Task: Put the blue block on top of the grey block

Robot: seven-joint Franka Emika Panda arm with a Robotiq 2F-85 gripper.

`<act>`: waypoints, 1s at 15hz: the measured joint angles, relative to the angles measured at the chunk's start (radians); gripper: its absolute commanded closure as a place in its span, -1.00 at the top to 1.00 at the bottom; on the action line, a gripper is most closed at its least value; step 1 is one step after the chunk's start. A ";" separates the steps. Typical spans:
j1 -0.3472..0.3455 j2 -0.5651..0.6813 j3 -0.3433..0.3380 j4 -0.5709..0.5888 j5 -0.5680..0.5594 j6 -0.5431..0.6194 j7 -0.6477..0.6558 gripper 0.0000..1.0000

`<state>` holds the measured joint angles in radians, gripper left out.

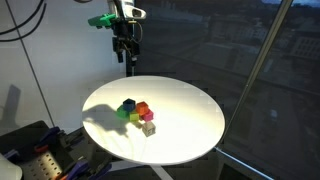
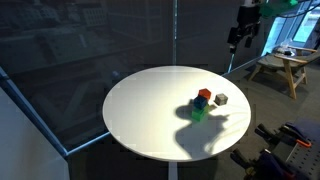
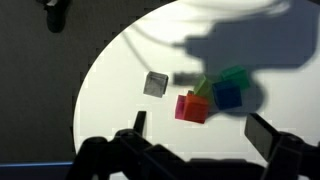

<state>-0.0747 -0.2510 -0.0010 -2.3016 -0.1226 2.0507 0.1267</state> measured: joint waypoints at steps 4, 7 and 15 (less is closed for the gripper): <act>0.021 0.083 -0.003 0.067 0.059 0.000 -0.049 1.00; 0.037 0.146 -0.003 0.113 0.089 0.004 -0.075 1.00; 0.075 0.288 0.007 0.203 0.096 0.108 -0.075 1.00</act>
<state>0.0002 0.0371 0.0059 -2.0990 -0.0262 2.1587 0.0517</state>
